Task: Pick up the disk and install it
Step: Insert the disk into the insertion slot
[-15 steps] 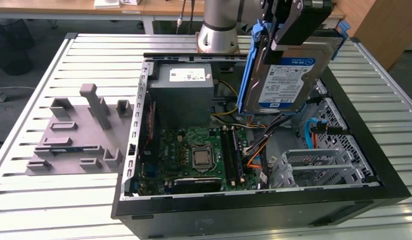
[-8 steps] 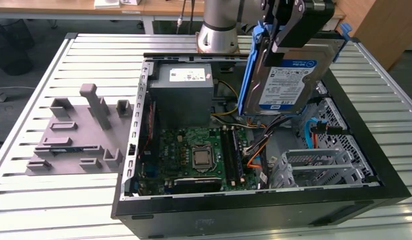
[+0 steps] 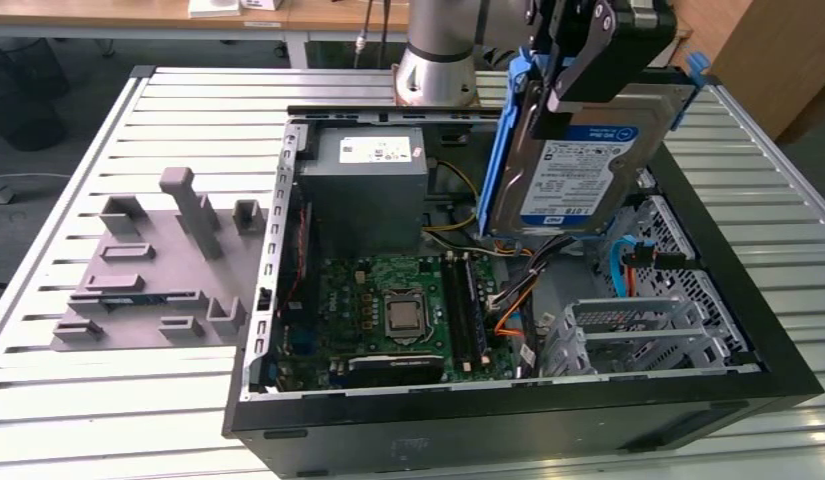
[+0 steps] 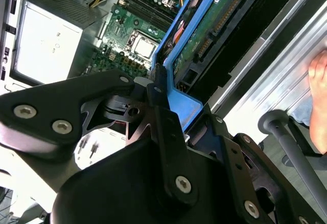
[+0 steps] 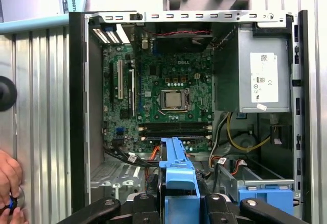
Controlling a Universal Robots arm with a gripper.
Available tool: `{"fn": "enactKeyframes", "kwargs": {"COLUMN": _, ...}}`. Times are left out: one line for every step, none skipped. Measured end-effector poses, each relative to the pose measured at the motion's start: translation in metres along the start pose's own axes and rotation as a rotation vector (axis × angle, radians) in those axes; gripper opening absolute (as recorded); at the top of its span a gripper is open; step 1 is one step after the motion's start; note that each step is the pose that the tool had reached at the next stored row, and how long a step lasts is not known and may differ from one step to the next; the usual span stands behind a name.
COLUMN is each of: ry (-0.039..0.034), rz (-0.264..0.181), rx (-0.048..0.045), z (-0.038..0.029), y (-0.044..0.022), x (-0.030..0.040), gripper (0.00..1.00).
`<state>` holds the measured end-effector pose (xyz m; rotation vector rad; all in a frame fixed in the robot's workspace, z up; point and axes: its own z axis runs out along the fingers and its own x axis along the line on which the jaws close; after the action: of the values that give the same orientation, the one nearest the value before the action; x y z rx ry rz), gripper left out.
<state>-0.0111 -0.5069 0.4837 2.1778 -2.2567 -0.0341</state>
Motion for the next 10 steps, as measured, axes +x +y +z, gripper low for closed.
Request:
{"fn": "enactKeyframes", "kwargs": {"ry": 0.0000, "rz": 0.000, "rx": 0.0000, "z": 0.0000, "y": 0.0000, "x": 0.0009, "gripper": 0.36}}
{"fn": "enactKeyframes", "kwargs": {"ry": 0.0000, "rz": 0.000, "rx": 0.0000, "z": 0.0000, "y": 0.0000, "x": 0.0017, "gripper": 0.36}}
{"fn": "enactKeyframes", "kwargs": {"ry": 0.0000, "rz": 0.000, "rx": 0.0000, "z": 0.0000, "y": -0.0001, "x": 0.0025, "gripper": 0.36}}
{"fn": "enactKeyframes", "kwargs": {"ry": 0.0000, "rz": 0.000, "rx": 0.0000, "z": 0.0000, "y": -0.0001, "x": 0.0033, "gripper": 0.36}}
{"fn": "enactKeyframes", "kwargs": {"ry": 0.0000, "rz": 0.000, "rx": 0.0000, "z": 0.0000, "y": -0.0001, "x": 0.0042, "gripper": 0.36}}
{"fn": "enactKeyframes", "kwargs": {"ry": 0.0000, "rz": 0.001, "rx": 0.0000, "z": -0.0001, "y": -0.0002, "x": 0.0050, "gripper": 0.36}}
{"fn": "enactKeyframes", "kwargs": {"ry": 0.0000, "rz": 0.001, "rx": 0.0000, "z": -0.0001, "y": -0.0002, "x": 0.0058, "gripper": 0.36}}
{"fn": "enactKeyframes", "kwargs": {"ry": 0.0001, "rz": 0.001, "rx": 0.0000, "z": -0.0001, "y": -0.0002, "x": 0.0067, "gripper": 0.36}}
{"fn": "enactKeyframes", "kwargs": {"ry": 0.0001, "rz": 0.001, "rx": 0.0000, "z": -0.0002, "y": -0.0002, "x": 0.0075, "gripper": 0.36}}
{"fn": "enactKeyframes", "kwargs": {"ry": 0.0001, "rz": 0.001, "rx": 0.0000, "z": -0.0001, "y": -0.0003, "x": 0.0082, "gripper": 0.36}}
